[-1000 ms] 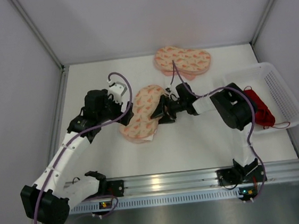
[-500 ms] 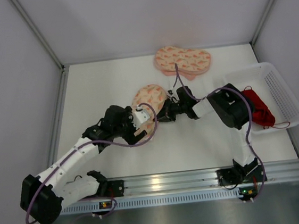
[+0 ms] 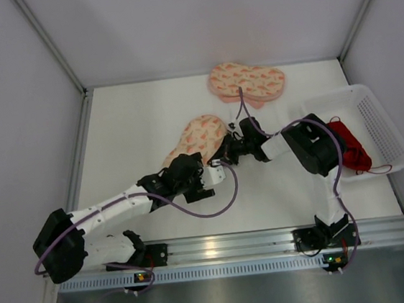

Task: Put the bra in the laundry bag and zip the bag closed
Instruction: Zip the zipper on the laundry bag.

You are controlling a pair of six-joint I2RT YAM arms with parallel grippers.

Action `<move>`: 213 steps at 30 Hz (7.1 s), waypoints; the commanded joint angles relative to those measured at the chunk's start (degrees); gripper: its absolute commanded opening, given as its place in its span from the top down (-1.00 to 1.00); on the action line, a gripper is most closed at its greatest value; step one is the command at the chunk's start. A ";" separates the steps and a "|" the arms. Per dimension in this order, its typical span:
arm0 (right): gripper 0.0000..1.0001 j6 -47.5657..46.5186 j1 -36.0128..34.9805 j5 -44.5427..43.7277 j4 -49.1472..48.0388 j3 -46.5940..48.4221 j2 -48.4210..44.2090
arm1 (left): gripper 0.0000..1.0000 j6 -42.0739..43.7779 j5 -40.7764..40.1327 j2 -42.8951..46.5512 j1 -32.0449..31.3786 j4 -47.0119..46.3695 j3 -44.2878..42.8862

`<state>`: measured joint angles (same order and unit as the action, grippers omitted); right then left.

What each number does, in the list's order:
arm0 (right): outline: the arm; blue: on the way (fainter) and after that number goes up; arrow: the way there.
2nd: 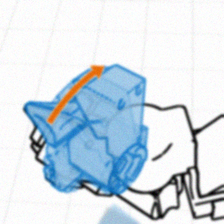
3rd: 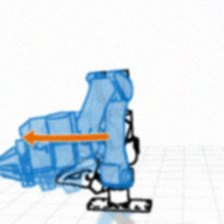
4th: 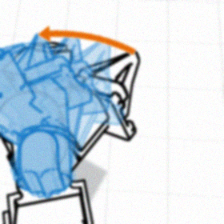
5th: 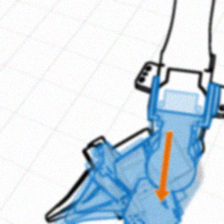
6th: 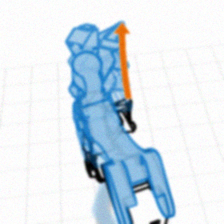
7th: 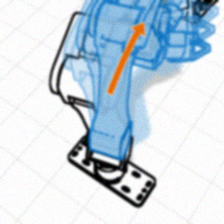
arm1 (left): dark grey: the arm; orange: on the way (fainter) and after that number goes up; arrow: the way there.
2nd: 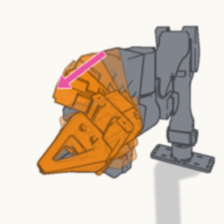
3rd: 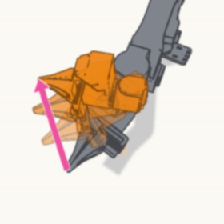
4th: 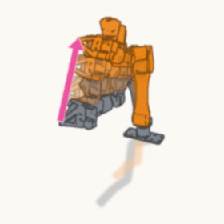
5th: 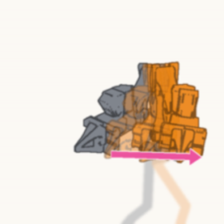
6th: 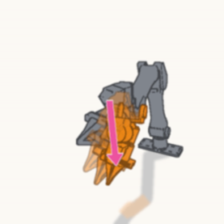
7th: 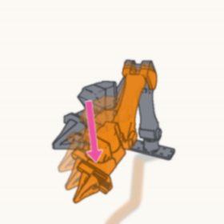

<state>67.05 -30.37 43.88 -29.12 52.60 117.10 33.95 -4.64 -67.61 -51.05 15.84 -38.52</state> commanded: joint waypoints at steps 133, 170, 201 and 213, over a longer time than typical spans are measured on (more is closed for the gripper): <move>1.00 -2.45 0.93 13.69 5.66 2.69 -0.73 | -0.45 6.28 12.74 12.96 -1.33 13.69 -1.19; 1.00 -6.14 -0.48 12.46 11.46 5.06 1.64 | 0.01 26.42 -19.96 -50.68 -19.44 43.14 -47.61; 1.00 -10.18 -0.57 12.20 15.85 4.35 -1.79 | 0.72 29.15 -22.96 -56.75 -14.17 43.40 -49.19; 1.00 -11.94 1.10 11.67 18.13 6.90 -0.47 | 1.00 27.39 -18.65 -51.83 -17.33 43.49 -43.04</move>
<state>57.01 -29.91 55.35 -12.67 57.23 118.13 62.48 -25.45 -122.45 -66.65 57.10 -83.55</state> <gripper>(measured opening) 0.022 0.017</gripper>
